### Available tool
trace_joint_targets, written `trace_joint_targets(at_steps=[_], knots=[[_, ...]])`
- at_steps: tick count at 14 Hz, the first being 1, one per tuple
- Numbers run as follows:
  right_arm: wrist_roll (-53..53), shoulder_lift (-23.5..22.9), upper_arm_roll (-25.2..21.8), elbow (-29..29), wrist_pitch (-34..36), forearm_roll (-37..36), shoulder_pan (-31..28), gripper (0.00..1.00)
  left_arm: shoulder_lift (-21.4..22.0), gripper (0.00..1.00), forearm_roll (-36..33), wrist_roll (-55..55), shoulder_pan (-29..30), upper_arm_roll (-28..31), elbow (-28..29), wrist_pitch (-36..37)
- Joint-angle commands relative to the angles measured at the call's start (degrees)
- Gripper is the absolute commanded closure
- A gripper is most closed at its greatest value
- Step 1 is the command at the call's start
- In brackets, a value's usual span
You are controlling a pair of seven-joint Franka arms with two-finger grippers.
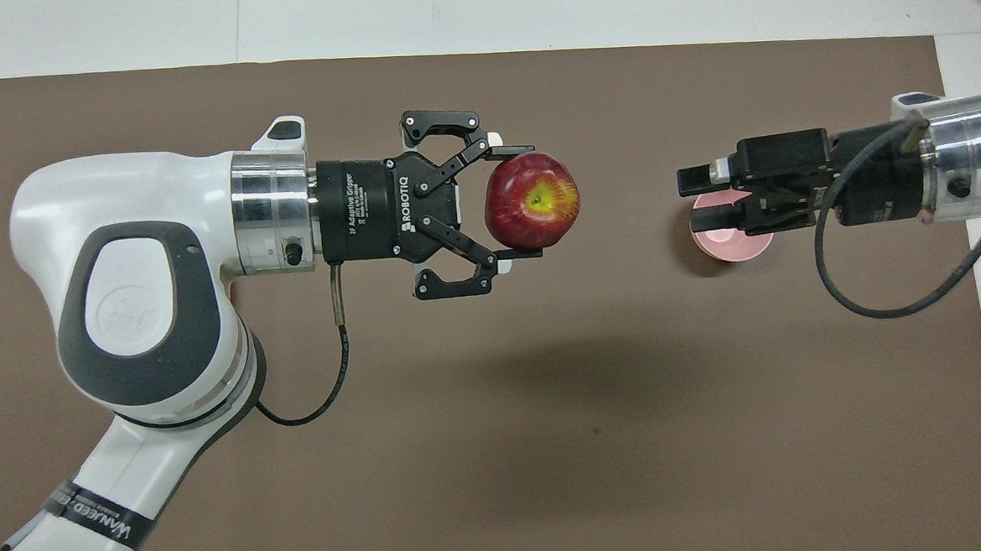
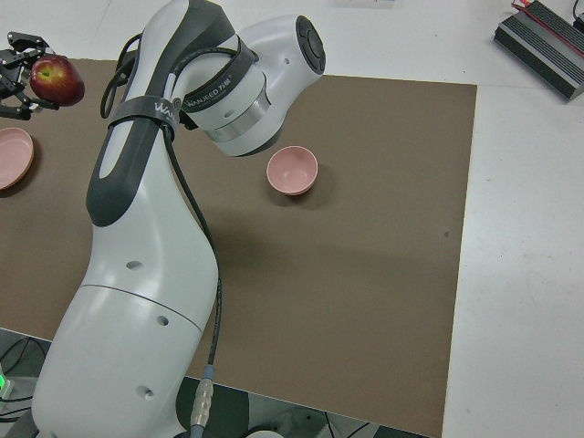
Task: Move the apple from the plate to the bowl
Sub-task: 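Bring the apple to the right gripper and grasp it with the right gripper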
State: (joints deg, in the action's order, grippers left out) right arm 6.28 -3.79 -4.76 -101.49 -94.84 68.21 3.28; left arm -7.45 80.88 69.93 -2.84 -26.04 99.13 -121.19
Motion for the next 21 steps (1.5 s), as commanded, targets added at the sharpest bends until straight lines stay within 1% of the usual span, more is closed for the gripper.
trace_joint_targets(at_steps=[1, 5, 8, 11, 13, 19, 21], knots=[[2.3, 1.3, 0.2, -3.3, -0.4, 3.8, 0.0, 0.00, 2.4, 1.00, 1.8, 1.0, -4.0, 0.2, 2.8, -5.9], [5.0, 2.5, 0.2, -5.3, 0.7, 9.9, 0.0, 0.00, 2.4, 1.00, 2.9, 0.9, -6.8, 0.2, 3.1, -9.0], [7.0, 3.8, 0.2, -7.1, 2.2, 13.5, 0.0, 0.00, 2.4, 1.00, 4.6, 0.9, -8.5, 0.2, 3.5, -13.0], [6.7, 3.8, 0.2, -8.4, 3.9, 14.1, -0.6, 0.00, 2.4, 1.00, 5.7, 0.9, -9.2, 0.1, 3.4, -14.1], [4.3, 3.8, 0.1, -9.4, 4.0, 14.0, -0.6, 0.00, 2.4, 1.00, 5.7, 0.8, -9.3, -0.5, 3.3, -14.7], [-0.1, 3.9, 0.1, -9.6, 4.1, 12.6, -0.6, 0.00, 2.4, 1.00, 5.9, 0.8, -10.2, -1.6, 3.3, -17.2], [0.3, 3.9, 0.0, -9.7, 6.2, 12.7, -1.0, 0.00, 2.4, 1.00, 5.9, 0.8, -10.3, -1.7, 3.3, -17.8]])
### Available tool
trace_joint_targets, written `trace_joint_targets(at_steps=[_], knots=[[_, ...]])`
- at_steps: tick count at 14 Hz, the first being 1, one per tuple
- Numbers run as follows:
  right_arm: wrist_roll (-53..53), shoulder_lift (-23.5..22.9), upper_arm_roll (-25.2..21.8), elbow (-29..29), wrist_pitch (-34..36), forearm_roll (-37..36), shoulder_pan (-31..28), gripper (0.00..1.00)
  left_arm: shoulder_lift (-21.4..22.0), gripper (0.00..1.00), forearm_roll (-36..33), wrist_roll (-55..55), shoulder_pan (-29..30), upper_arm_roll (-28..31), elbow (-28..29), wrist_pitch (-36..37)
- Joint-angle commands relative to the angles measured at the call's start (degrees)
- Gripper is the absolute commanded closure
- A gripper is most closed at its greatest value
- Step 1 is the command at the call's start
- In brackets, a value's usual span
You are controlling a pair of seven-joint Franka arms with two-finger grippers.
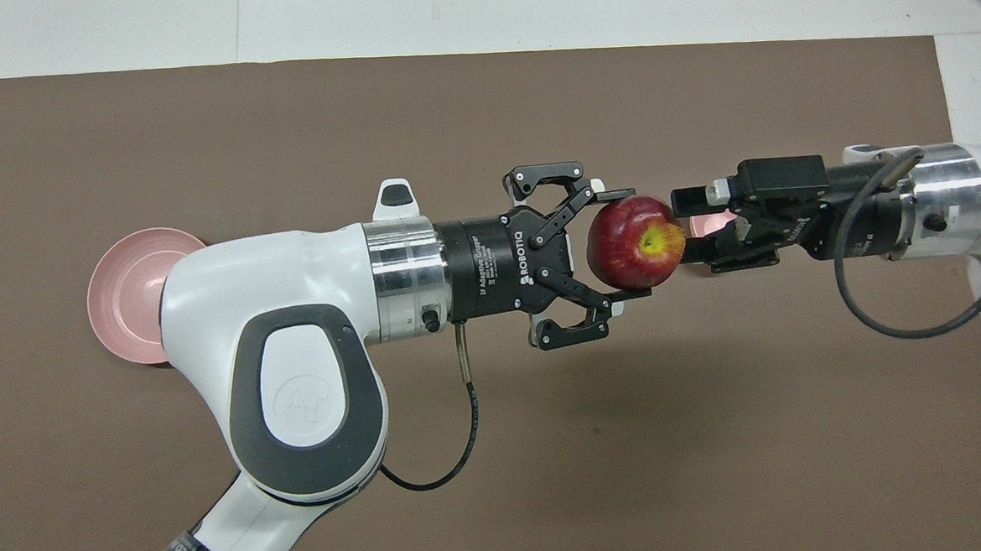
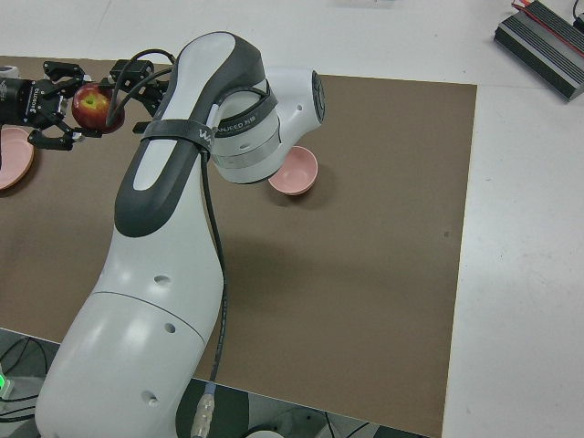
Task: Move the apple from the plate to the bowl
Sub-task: 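Bring the apple to the right gripper and grasp it with the right gripper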
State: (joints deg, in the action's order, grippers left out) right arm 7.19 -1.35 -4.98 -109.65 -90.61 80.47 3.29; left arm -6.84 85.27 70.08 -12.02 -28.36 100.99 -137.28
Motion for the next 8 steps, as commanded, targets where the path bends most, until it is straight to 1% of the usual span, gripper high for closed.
trace_joint_targets(at_steps=[1, 3, 6, 8], knots=[[-0.3, 1.4, 0.2, -1.6, 2.9, 0.4, -1.7, 0.00, 1.7, 1.00, 1.5, 0.7, -1.8, 0.6, 1.4, -2.2], [0.2, 1.5, 0.2, -1.6, 3.8, 0.7, -2.0, 0.00, 1.6, 1.00, 1.5, 0.7, -2.7, 0.4, 1.2, -3.5], [0.8, 1.5, 0.3, -1.6, 2.9, 1.0, -1.8, 0.00, 1.4, 1.00, 1.5, 0.7, -3.5, 0.4, 1.1, -4.5], [3.8, 1.3, 0.2, -1.7, 2.4, 1.4, -1.6, 0.00, 1.3, 1.00, 1.5, 0.7, -4.0, 0.4, 1.1, -4.7]])
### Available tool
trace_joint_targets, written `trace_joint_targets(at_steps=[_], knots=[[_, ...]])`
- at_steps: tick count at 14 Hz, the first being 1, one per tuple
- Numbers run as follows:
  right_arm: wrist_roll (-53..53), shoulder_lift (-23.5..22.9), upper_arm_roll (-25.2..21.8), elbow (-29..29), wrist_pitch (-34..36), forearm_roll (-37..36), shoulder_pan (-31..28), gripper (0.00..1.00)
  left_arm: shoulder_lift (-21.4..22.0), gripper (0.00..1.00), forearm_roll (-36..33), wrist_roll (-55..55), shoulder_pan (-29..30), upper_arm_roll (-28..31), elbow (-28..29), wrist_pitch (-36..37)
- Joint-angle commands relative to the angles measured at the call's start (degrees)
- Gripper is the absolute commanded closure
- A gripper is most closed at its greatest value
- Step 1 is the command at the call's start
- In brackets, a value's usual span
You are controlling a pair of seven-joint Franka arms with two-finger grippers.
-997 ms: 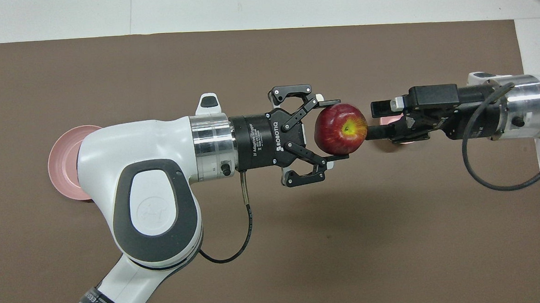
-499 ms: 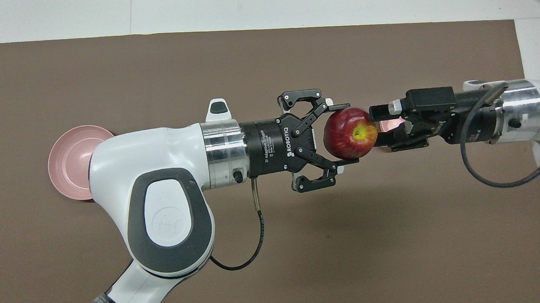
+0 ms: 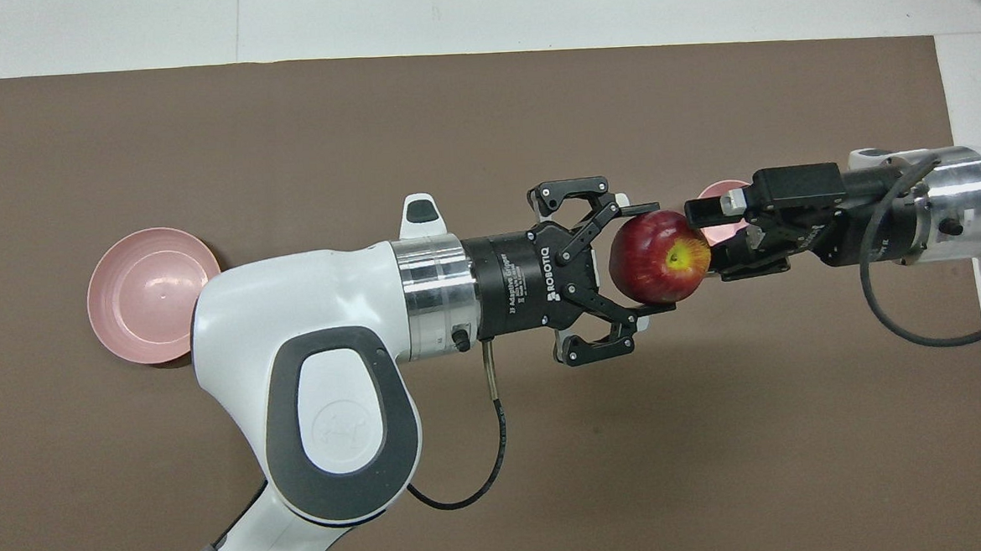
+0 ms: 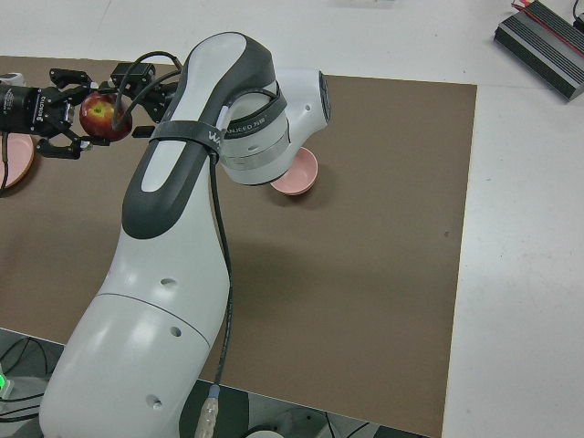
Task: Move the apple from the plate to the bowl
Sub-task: 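Bring the apple to the right gripper and grasp it with the right gripper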
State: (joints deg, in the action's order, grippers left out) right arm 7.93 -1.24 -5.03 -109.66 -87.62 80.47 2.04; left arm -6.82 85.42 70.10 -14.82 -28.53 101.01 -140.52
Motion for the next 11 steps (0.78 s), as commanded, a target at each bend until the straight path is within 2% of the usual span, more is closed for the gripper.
trace_joint_targets(at_steps=[1, 7, 11], knots=[[3.7, 1.3, 0.3, -2.0, -0.7, 1.4, -0.5, 0.00, 1.3, 1.00, 1.3, 0.7, -1.4, 0.6, 1.0, -1.6], [5.6, 2.0, 0.4, -3.2, -2.0, 1.7, 0.2, 0.00, 1.4, 1.00, 1.2, 0.7, -2.8, 0.1, 0.9, -3.3], [6.6, 3.9, 0.4, -6.2, -1.9, 1.7, 0.2, 0.00, 1.5, 1.00, 1.2, 0.7, -3.3, 0.1, 0.9, -4.0]])
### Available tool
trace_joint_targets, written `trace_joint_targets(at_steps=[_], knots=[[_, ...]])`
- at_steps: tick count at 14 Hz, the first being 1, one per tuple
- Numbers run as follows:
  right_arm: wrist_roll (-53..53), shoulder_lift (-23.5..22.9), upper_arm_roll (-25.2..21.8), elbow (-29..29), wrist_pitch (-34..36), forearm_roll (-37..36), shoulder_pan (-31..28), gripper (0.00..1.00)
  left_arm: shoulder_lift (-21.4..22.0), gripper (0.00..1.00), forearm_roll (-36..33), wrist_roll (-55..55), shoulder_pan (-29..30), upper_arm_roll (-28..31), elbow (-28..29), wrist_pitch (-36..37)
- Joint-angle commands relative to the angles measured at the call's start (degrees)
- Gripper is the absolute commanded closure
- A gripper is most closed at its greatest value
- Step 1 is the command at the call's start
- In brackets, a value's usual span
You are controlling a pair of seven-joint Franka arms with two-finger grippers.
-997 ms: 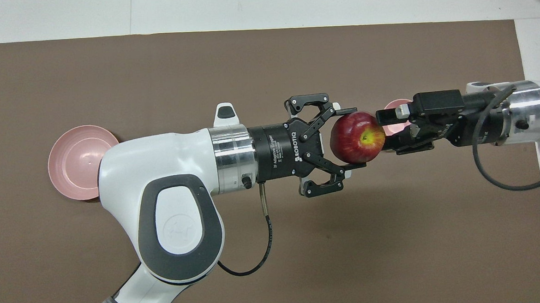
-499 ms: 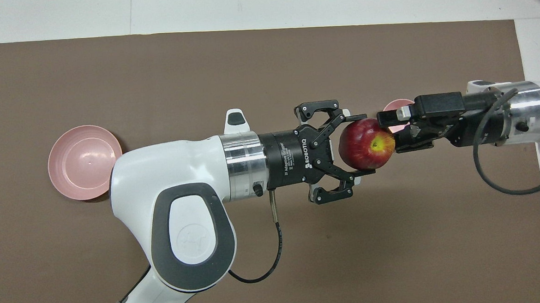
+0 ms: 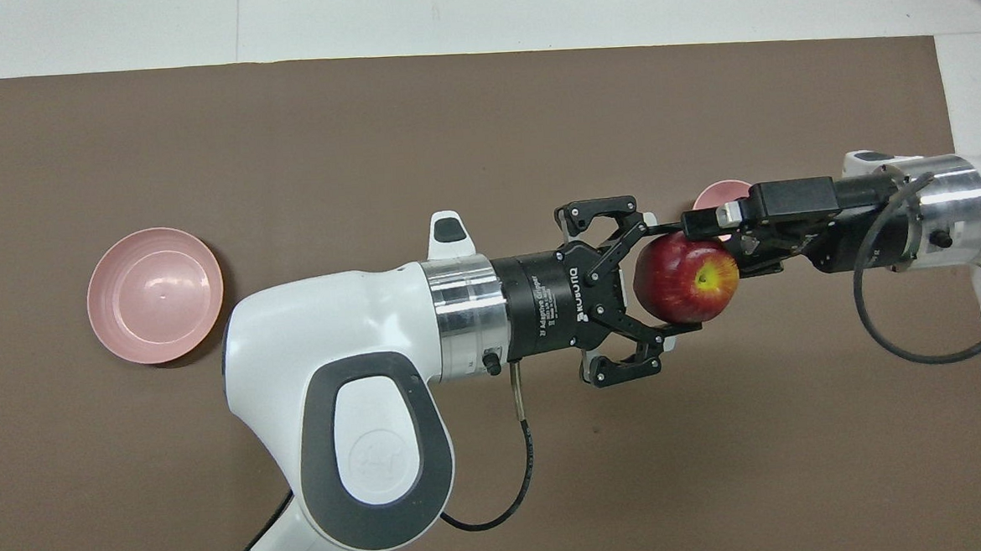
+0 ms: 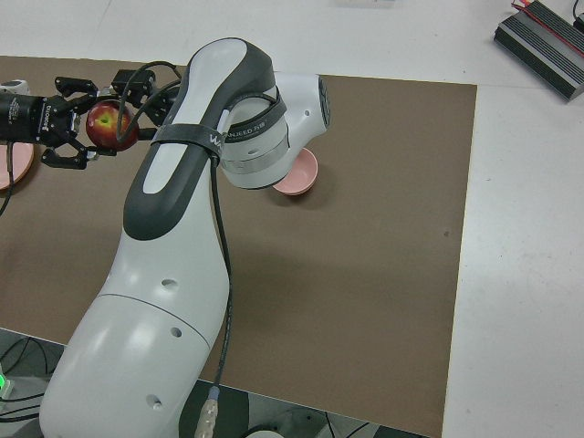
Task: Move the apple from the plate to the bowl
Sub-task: 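Bring the apple to the right gripper and grasp it with the right gripper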
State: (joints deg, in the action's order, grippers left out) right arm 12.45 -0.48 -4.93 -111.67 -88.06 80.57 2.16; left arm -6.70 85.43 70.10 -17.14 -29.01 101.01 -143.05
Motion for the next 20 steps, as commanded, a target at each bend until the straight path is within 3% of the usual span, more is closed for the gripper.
trace_joint_targets(at_steps=[1, 12, 13, 15, 16, 18, 20], knots=[[2.1, 3.5, 0.3, -4.3, -1.0, 1.6, -0.3, 0.00, 1.3, 1.00, 1.1, 0.7, -1.0, 0.5, 0.9, -1.4], [6.7, 6.3, 0.3, -8.7, -0.4, 2.5, -0.2, 0.00, 1.4, 1.00, 1.1, 0.6, -1.0, 0.5, 1.0, -1.4], [6.8, 6.3, 0.3, -8.7, -0.5, 2.5, -0.2, 0.08, 1.4, 1.00, 1.1, 0.6, -1.0, 0.5, 1.0, -1.4], [7.1, 6.3, 0.3, -8.7, -0.6, 2.5, -0.2, 0.65, 1.4, 1.00, 1.1, 0.6, -1.0, 0.5, 1.0, -1.4], [7.2, 6.3, 0.3, -8.7, -0.6, 2.5, -0.2, 0.81, 1.4, 1.00, 1.1, 0.6, -1.0, 0.5, 1.0, -1.4], [7.7, 6.2, 0.2, -8.7, -0.6, 2.5, -0.3, 1.00, 1.4, 1.00, 1.1, 0.6, -1.0, 0.5, 1.0, -1.4], [7.9, 6.2, 0.2, -8.7, -0.7, 2.5, -0.4, 1.00, 1.4, 1.00, 1.1, 0.6, -1.1, 0.5, 1.0, -1.4]])
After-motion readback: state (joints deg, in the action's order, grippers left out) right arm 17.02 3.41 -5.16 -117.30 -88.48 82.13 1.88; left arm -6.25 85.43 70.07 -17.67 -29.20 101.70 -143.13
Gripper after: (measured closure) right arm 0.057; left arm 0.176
